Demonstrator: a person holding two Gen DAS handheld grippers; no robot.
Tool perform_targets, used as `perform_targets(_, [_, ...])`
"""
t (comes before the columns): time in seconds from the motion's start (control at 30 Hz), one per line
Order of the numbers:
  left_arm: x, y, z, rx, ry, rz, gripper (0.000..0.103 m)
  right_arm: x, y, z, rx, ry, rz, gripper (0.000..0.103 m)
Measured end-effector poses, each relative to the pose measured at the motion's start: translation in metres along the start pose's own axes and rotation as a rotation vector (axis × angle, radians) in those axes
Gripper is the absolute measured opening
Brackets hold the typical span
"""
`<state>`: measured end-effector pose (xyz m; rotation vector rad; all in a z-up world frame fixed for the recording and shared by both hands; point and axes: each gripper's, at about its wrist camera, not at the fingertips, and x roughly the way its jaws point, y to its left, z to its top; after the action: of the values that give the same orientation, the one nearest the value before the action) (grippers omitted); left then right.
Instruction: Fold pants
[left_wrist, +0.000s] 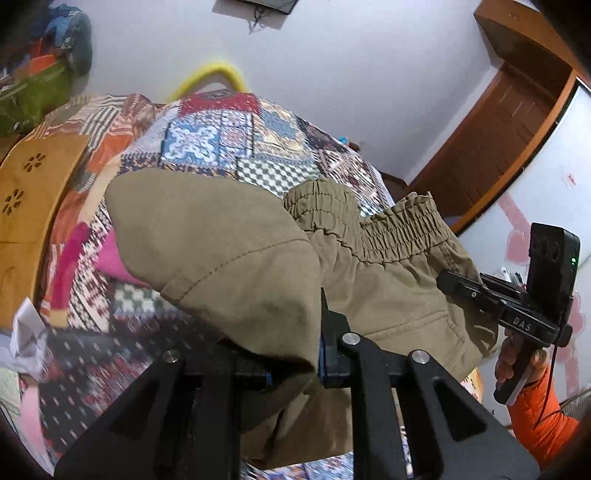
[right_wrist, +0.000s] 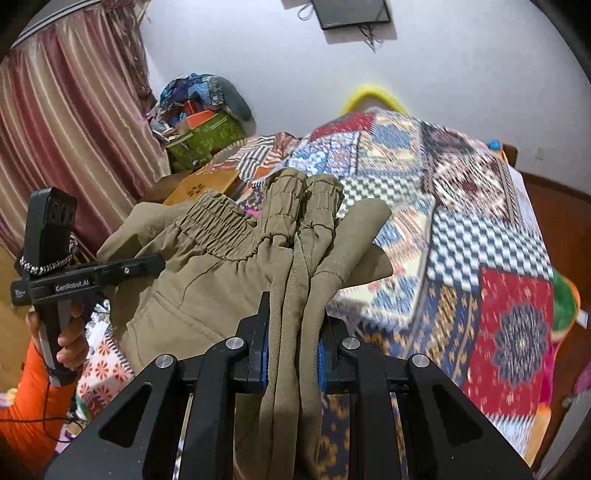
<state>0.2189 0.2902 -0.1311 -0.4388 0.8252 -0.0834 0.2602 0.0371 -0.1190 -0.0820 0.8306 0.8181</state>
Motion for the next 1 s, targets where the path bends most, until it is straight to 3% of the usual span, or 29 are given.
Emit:
perform_targets(0.3, [0.016,0.062,0.052,-0.001,-0.025,0.054,0.016,0.057,0.024,0.046,-0.057,-0.018,-0.002,0.017])
perform_targets(0.6, [0.047,0.127,0.098,-0.028,-0.016,0.082,0.016,0.116,0.034,0.078,-0.035,-0.038,0.007,0.017])
perform_targets(0.87, [0.111,0.174,0.102,-0.052,0.062,0.134,0.016,0.177,0.027,0.075,-0.007,0.021,-0.010,0.017])
perform_targets(1.0, [0.151,0.199,0.086,-0.082,0.133,0.176,0.020,0.218,0.013,0.057,0.049,0.107,-0.029,0.017])
